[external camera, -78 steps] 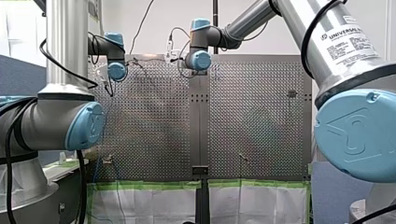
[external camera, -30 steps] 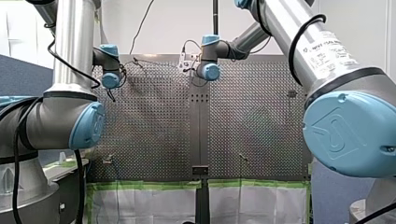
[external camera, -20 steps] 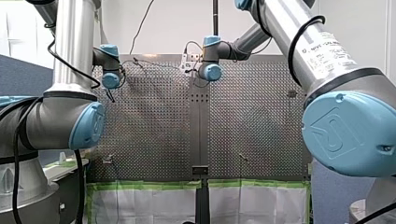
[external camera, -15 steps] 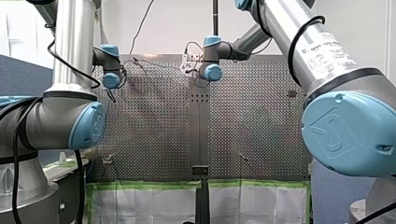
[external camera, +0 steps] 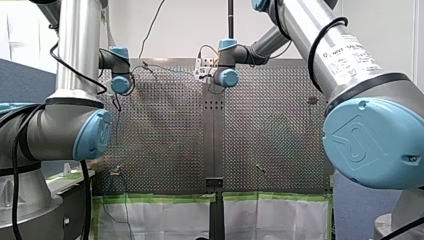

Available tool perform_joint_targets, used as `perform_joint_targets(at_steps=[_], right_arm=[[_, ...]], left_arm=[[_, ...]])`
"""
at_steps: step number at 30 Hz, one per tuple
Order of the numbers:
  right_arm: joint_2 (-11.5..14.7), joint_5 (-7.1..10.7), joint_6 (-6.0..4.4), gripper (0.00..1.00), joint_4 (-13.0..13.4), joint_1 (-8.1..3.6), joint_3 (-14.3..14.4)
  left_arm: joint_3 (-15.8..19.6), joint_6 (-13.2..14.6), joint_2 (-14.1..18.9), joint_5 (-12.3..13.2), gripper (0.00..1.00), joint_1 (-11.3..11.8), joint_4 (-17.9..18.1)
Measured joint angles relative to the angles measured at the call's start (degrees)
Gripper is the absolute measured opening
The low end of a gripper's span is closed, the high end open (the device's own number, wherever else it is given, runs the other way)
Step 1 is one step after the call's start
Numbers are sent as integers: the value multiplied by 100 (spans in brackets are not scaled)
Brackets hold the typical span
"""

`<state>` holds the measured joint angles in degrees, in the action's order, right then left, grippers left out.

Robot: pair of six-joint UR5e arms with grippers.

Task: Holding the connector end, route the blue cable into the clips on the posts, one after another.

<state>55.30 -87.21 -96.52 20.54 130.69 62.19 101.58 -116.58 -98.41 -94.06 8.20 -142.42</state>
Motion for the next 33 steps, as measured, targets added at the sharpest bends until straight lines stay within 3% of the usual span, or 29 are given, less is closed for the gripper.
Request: perform_joint_targets(at_steps=[13,26,33], right_arm=[[-5,1,-11,0,-5,1,0],[-7,1,-15,0,-7,-8,1],[-10,9,-17,0,-13,-12,1]], left_arm=[[3,42,80,-40,98,-217,-703],[520,57,804,-381,98,-350,-1517],[715,82,1008,-383,98,-363,-1638]])
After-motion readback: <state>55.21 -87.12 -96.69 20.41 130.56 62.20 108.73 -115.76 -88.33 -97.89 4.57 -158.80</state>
